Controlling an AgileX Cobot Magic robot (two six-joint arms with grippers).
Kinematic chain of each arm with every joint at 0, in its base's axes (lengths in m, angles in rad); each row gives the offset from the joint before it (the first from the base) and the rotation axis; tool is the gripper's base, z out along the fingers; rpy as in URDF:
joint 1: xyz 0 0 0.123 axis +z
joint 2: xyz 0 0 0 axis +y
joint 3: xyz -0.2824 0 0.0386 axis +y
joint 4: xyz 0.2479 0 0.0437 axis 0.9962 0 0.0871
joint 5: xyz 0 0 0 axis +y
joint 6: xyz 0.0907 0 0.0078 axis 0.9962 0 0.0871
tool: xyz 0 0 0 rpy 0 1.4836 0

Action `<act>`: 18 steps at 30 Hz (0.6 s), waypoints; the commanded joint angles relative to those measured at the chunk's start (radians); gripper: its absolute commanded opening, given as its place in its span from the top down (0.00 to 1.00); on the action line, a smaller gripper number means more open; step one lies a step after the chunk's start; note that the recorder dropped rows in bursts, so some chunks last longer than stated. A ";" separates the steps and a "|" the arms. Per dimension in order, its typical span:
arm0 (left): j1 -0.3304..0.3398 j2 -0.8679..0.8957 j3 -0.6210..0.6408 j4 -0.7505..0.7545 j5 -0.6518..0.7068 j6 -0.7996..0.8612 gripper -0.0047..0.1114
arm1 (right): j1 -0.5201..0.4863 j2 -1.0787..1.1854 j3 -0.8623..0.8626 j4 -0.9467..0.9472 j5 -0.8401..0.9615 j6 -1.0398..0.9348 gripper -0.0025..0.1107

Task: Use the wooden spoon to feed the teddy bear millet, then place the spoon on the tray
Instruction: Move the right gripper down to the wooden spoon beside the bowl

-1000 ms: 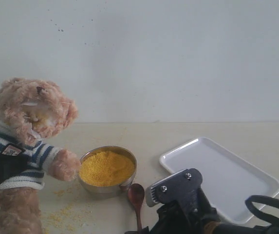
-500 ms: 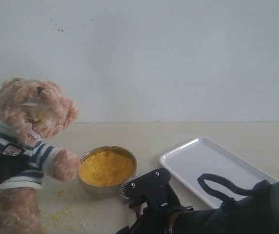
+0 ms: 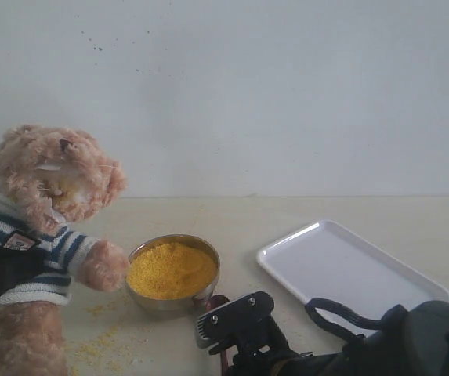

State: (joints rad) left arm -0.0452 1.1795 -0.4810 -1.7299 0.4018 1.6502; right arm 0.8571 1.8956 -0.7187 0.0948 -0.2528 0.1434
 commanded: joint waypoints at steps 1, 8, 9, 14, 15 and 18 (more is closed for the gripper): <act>0.001 -0.008 0.003 -0.014 0.010 0.003 0.93 | 0.001 0.001 -0.002 0.024 0.010 0.006 0.41; 0.001 -0.008 0.003 -0.014 0.016 0.003 0.93 | 0.001 0.001 -0.002 0.051 0.132 0.001 0.73; 0.001 -0.008 0.003 -0.014 0.016 0.003 0.93 | 0.001 0.001 -0.002 0.051 0.143 0.004 0.73; 0.001 -0.008 0.003 -0.014 0.016 0.003 0.93 | 0.000 0.001 -0.002 0.083 0.189 0.004 0.98; 0.001 -0.008 0.003 -0.014 0.016 0.003 0.93 | 0.000 0.001 -0.002 0.085 0.189 0.008 0.98; 0.001 -0.008 0.003 -0.014 0.012 0.003 0.93 | -0.003 0.001 -0.002 0.085 0.189 0.031 0.98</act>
State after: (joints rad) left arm -0.0452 1.1795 -0.4810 -1.7299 0.4018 1.6502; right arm 0.8571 1.8839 -0.7283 0.1870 -0.1438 0.1624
